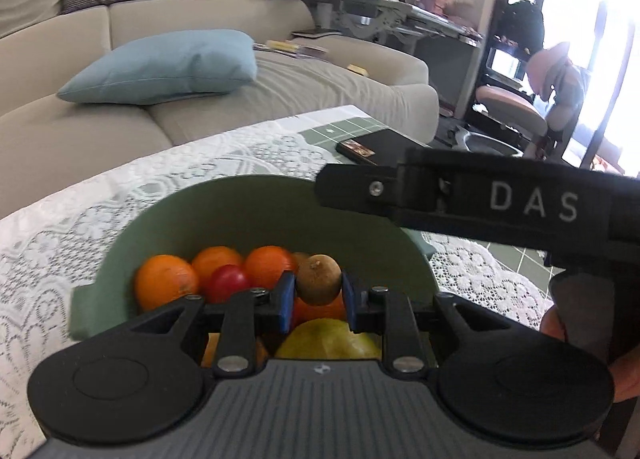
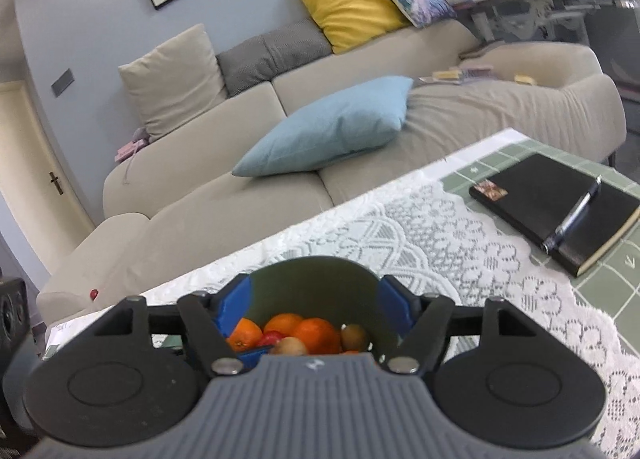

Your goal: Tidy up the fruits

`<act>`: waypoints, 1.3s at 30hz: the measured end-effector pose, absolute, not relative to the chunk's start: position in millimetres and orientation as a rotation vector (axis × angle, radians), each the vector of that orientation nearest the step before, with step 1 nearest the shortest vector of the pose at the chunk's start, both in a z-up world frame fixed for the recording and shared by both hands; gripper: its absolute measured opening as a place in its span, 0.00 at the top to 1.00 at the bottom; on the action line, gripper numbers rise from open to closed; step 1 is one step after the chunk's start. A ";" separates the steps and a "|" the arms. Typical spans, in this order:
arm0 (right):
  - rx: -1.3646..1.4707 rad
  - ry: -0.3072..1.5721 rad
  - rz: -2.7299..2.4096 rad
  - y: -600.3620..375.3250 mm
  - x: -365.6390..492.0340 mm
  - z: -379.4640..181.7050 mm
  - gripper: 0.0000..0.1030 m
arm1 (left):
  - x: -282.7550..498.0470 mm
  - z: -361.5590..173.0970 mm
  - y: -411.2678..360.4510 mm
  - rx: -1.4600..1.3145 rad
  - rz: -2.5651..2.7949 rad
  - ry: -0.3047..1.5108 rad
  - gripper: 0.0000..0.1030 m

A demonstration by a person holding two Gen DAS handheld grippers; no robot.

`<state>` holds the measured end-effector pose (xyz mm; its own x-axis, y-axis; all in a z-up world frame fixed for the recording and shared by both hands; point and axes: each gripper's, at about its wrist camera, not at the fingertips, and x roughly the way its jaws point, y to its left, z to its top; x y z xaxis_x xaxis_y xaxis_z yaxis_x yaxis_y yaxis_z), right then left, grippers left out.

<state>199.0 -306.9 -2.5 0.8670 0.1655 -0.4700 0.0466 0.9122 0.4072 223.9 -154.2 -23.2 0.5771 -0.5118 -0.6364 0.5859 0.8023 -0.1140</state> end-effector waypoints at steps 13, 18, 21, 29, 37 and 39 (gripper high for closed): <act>0.471 0.528 0.066 -313.9 198.5 -3.4 0.28 | 225.1 -33.0 -170.5 0.178 -0.595 0.703 0.68; 0.479 0.533 0.070 -314.4 198.3 -3.8 0.28 | 218.2 -28.6 -169.2 0.163 -0.605 0.691 0.50; 0.487 0.521 0.074 -315.1 196.5 -1.8 0.27 | 210.2 -21.4 -165.8 0.166 -0.602 0.675 0.47; 0.468 0.400 0.091 -311.6 179.7 13.8 0.19 | 172.8 13.0 -120.9 0.143 -0.529 0.570 0.34; 0.300 0.272 0.104 -275.4 142.0 27.2 0.05 | 96.8 41.1 -61.0 0.170 -0.272 0.351 0.07; 0.273 0.262 0.116 -266.4 131.5 26.9 0.05 | 80.6 43.0 -51.6 0.154 -0.209 0.327 0.05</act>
<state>131.5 -266.4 26.9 0.9595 0.1480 -0.2396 -0.0775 0.9567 0.2805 80.6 -51.6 43.0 0.9259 -0.1782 -0.3330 0.2276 0.9669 0.1156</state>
